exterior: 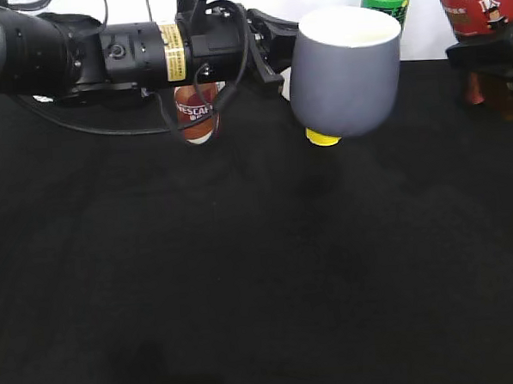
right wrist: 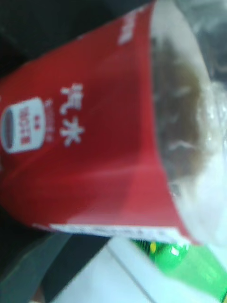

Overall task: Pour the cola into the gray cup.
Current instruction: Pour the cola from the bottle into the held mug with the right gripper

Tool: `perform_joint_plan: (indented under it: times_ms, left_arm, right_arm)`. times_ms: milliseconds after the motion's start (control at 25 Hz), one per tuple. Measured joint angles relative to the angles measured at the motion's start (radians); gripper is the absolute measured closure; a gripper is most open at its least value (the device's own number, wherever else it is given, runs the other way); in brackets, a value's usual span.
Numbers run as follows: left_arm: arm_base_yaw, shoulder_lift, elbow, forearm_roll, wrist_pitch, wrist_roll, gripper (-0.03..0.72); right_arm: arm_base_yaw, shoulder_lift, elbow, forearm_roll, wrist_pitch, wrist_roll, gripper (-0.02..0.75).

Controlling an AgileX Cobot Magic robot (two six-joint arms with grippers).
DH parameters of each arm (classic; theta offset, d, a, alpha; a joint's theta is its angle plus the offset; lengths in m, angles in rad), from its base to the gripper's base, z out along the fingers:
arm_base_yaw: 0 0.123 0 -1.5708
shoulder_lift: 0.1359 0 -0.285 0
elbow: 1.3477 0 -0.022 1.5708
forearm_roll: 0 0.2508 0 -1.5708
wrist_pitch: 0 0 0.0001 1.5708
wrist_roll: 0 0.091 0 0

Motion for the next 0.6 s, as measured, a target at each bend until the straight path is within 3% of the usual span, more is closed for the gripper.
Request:
perform_joint_plan:
  times_ms: [120,320,440,600]
  left_arm:
    - [0.001,0.02,-0.001,-0.065,0.03,-0.002,0.64]
    - [0.001,0.039,-0.001,-0.075,-0.045,-0.002,0.64]
    - [0.001,0.039,-0.002,-0.047,-0.169,-0.002,0.64]
    - [0.001,0.039,-0.002,0.032,-0.202,-0.002,0.64]
  right_arm:
    - [0.0,0.0,-0.004,0.0,0.033,-0.086,0.264]
    - [0.0,0.0,-0.005,0.0,0.075,-0.209,0.264]
    - [0.0,0.0,-0.005,0.0,0.117,-0.304,0.264]
    - [0.0,0.0,-0.005,0.0,0.127,-0.362,0.264]
